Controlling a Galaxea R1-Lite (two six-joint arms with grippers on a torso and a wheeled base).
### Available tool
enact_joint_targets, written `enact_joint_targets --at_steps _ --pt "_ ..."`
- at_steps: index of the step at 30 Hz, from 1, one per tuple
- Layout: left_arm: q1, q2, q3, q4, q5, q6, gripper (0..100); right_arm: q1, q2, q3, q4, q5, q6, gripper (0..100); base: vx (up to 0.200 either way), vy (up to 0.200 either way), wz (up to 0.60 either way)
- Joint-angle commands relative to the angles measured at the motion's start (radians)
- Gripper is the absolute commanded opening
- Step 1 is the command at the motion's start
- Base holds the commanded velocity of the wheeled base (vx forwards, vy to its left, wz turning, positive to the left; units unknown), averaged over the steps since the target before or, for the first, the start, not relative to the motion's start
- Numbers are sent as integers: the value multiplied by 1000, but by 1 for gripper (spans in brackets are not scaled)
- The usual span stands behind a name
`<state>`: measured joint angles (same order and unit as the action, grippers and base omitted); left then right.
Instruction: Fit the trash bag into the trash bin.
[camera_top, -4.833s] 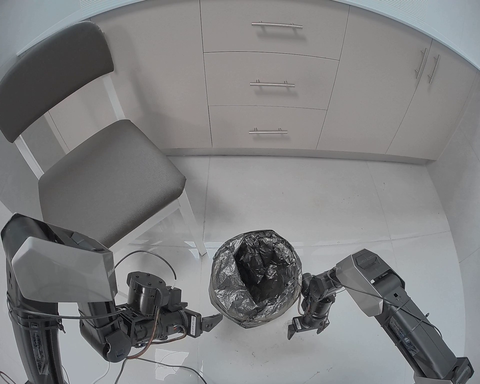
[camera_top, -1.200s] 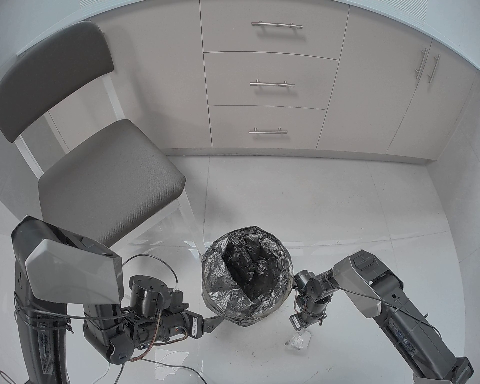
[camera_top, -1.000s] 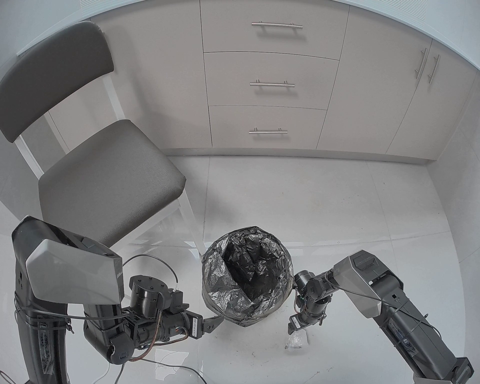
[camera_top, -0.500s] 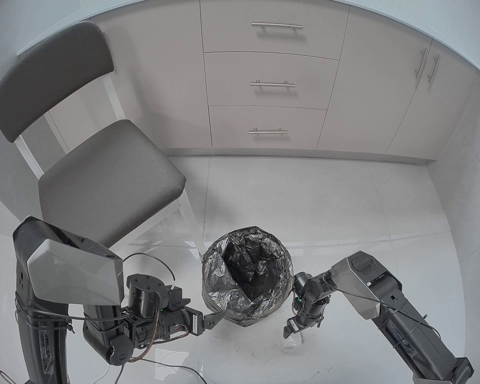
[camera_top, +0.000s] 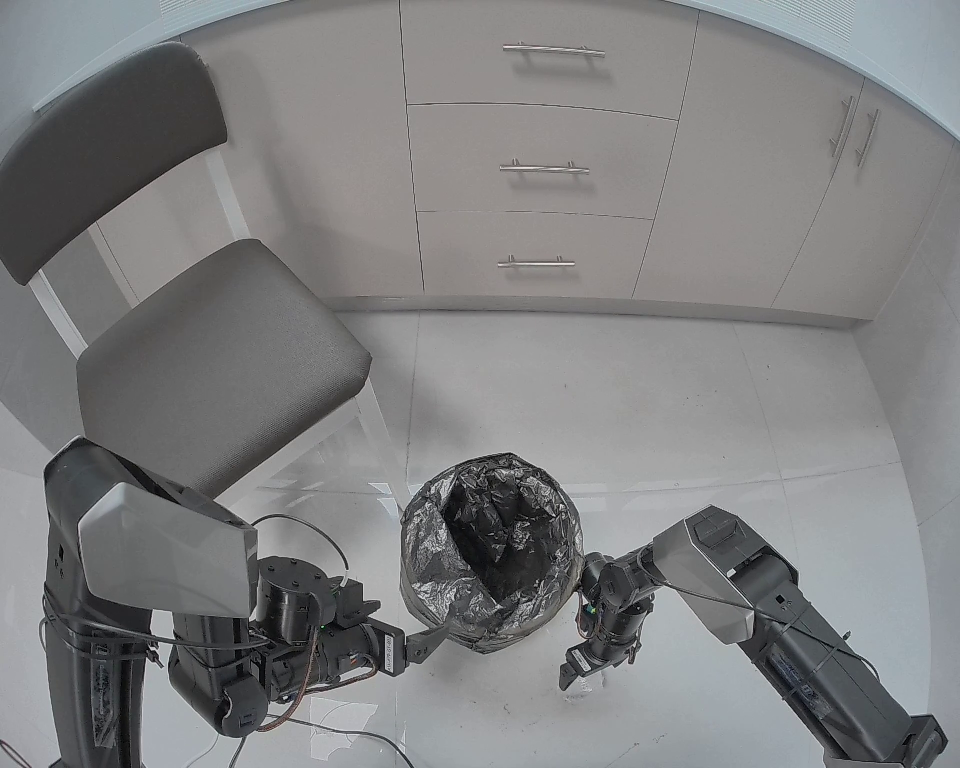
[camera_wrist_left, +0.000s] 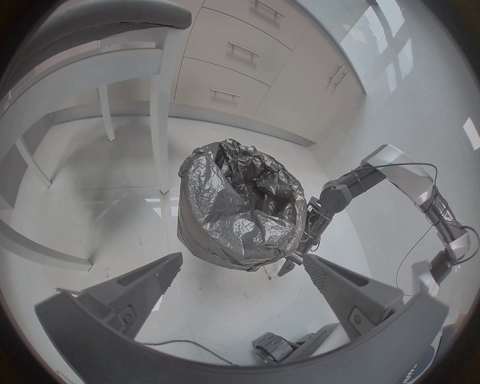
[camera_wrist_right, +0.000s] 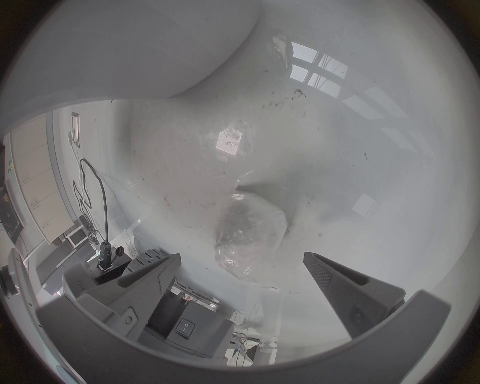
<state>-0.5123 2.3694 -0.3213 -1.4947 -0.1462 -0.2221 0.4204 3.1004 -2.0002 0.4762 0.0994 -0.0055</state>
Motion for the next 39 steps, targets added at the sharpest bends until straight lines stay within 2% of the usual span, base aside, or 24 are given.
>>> enact_joint_targets --at_steps 1,8,14,26,39 --pt "0 11 -1 -1 0 0 100 1 0 0 -13 2 1 100 0 0 0" --pt "0 13 -4 -1 2 0 100 -6 0 0 -90 0 10 100 0 0 0" --pt "0 16 -7 -1 2 -2 100 -28 0 0 -94 -3 13 100 0 0 0" --pt "-5 13 7 -27 2 -2 100 -23 0 0 -93 -3 13 100 0 0 0" --pt "-5 14 7 -27 2 0 100 -23 0 0 -94 -1 13 100 -200 0 0"
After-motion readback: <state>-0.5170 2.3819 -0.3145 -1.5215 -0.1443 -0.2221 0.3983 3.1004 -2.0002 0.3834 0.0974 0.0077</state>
